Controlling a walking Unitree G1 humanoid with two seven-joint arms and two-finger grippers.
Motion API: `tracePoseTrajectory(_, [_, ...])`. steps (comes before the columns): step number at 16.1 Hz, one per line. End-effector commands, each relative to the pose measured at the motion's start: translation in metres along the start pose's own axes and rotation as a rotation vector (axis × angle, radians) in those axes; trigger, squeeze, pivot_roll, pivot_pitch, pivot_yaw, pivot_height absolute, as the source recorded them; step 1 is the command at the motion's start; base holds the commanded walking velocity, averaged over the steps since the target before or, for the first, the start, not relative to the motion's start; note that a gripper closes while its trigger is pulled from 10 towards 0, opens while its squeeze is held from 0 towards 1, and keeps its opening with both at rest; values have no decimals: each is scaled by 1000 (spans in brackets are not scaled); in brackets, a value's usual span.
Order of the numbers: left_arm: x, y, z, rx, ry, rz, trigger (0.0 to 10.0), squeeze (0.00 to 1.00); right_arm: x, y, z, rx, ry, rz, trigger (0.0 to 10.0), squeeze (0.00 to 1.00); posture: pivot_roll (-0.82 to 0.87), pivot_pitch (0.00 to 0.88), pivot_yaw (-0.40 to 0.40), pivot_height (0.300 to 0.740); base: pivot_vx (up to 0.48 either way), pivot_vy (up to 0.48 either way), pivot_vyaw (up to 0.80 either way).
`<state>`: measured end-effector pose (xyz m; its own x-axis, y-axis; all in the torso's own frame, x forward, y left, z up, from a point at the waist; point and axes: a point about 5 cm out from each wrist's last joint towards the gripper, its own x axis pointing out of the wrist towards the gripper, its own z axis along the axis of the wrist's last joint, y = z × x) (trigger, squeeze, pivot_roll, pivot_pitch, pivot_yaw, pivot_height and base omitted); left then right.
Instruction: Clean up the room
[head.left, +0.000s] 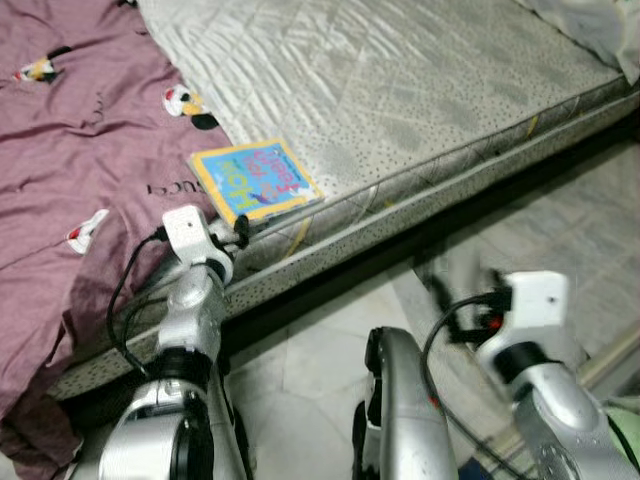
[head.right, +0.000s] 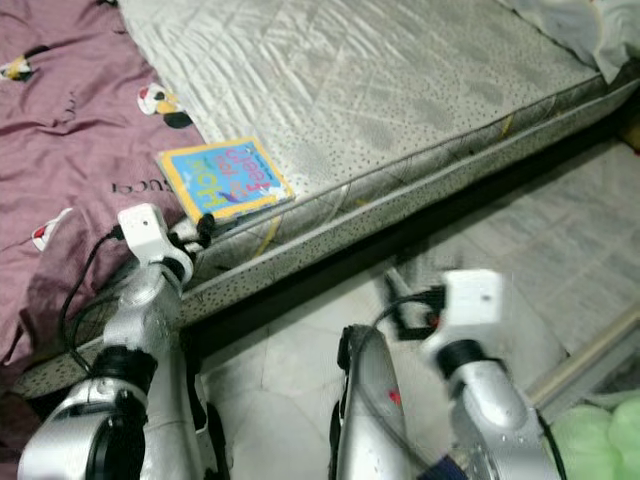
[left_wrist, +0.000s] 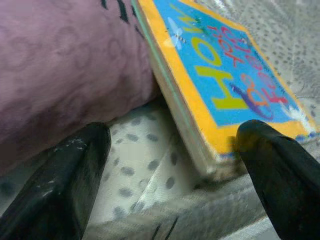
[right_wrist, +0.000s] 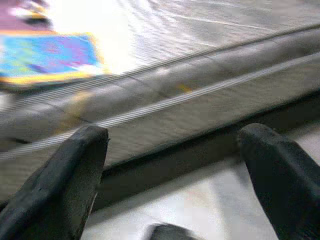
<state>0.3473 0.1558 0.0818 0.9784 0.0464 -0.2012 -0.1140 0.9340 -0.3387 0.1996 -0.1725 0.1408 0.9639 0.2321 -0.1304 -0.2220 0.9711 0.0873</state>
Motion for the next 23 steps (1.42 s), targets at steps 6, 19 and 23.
tracePoseTrajectory(6, [14, 1, 14, -138, 3, -46, 10000, 0, -3, -2, 8, -45, -7, 14, 10000, 0, -257, 195, -30, 520, 0, 0, 0])
tracePoseTrajectory(19, [22, 3, 10, -420, 156, -97, 0, 0, 8, 10, 24, -16, -27, 161, 10000, 0, -283, 135, -14, 520, 0, 0, 0])
tracePoseTrajectory(23, [21, 7, 9, -429, 160, -88, 0, 0, 14, 14, 26, 14, -36, 208, 10000, 0, -276, 126, -19, 520, 0, 0, 0])
